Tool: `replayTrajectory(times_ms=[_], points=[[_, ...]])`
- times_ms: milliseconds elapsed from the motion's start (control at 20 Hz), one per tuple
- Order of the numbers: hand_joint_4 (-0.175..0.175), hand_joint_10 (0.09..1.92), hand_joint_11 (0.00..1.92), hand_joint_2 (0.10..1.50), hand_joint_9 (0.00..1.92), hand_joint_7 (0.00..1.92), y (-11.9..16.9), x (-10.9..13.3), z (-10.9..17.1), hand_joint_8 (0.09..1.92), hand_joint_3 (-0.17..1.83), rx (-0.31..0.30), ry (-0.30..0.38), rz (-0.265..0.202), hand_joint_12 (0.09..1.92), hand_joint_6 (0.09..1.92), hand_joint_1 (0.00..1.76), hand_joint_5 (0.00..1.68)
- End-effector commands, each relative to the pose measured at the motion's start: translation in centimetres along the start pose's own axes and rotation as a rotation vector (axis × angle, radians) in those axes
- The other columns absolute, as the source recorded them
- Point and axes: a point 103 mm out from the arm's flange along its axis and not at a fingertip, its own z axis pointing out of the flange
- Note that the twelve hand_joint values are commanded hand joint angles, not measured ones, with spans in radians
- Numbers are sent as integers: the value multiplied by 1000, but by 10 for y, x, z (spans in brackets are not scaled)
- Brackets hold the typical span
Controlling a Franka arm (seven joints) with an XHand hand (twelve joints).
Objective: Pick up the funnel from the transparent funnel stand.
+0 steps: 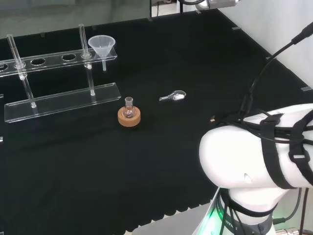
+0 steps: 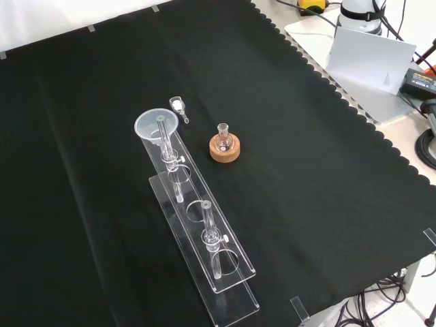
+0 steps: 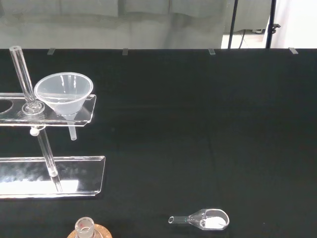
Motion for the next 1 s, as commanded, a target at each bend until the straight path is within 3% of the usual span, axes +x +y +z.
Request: replayTrajectory(times_ms=[50, 200, 500, 900, 1000], points=[[55, 87, 0, 570, 0, 0, -1, -1, 1, 87, 456, -20, -19, 4, 826, 87, 248, 0], [55, 87, 0, 673, 0, 9, -2, -7, 3, 87, 260, -7, -5, -21, 851, 87, 243, 0], [68, 87, 0, 657, 0, 0, 8, -6, 11, 87, 158, 73, 44, -74, 900, 87, 220, 0], [64, 87, 0, 618, 0, 0, 47, 25, 30, 87, 98, 120, 75, -148, 945, 87, 244, 0], [63, 87, 0, 617, 0, 0, 55, 33, 34, 87, 77, 126, 90, -163, 857, 87, 249, 0]])
